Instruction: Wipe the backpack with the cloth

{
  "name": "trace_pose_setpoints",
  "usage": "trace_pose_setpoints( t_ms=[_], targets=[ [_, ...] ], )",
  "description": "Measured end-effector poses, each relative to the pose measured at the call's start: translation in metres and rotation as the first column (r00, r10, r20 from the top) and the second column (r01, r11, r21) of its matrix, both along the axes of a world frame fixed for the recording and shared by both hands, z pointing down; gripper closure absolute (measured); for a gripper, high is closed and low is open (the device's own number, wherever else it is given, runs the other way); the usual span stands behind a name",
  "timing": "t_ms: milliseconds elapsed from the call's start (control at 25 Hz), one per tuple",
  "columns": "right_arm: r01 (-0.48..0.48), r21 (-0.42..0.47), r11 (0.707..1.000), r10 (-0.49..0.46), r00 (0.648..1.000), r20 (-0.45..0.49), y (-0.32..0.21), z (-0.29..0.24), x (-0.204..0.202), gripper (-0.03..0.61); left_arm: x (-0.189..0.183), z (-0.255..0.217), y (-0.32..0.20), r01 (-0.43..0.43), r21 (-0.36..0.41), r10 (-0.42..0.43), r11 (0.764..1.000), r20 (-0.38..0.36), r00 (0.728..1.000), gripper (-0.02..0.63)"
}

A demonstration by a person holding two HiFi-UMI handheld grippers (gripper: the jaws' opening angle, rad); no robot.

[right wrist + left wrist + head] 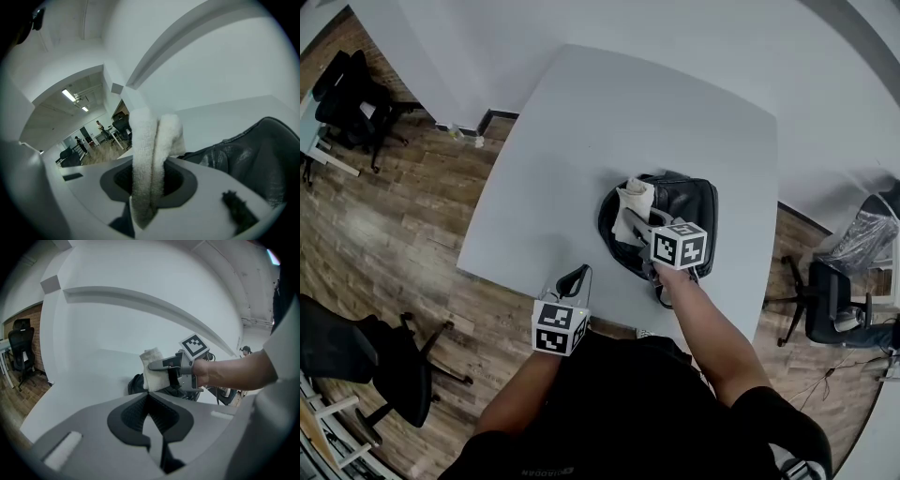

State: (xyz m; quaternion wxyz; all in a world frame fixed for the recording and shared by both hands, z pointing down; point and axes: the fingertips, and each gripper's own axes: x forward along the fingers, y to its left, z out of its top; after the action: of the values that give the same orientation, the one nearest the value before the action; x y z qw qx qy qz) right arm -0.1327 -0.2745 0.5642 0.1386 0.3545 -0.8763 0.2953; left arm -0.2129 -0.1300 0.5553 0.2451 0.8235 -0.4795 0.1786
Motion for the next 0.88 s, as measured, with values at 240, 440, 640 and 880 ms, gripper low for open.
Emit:
trace_pose_setpoints(
  t_ms=[240,440,640,880],
  targets=[
    [-0.025,-0.002,1.000,0.025,1.000,-0.008,0.001,0.002,0.014,0.485,0.001,-0.002,-0.009,-0.008,0.016,0.008,1.000,0.002,1.000,0.607],
    [-0.049,0.000,0.999,0.049,0.999,-0.020,0.000,-0.002,0.029,0.485,0.013,-0.005,-0.010,-0.034,0.018,0.034,0.999,-0.004,0.999,0.607],
    [-0.070,0.002,0.998,0.070,0.997,-0.037,0.001,-0.008,0.048,0.485,0.028,-0.003,-0.007,-0.058,0.017,0.058,0.998,-0.008,0.998,0.607],
    [-0.104,0.019,0.994,0.105,0.994,-0.044,0.000,-0.019,0.071,0.485,0.039,-0.004,-0.005,-0.075,0.021,0.075,0.997,-0.010,0.997,0.607]
  ],
)
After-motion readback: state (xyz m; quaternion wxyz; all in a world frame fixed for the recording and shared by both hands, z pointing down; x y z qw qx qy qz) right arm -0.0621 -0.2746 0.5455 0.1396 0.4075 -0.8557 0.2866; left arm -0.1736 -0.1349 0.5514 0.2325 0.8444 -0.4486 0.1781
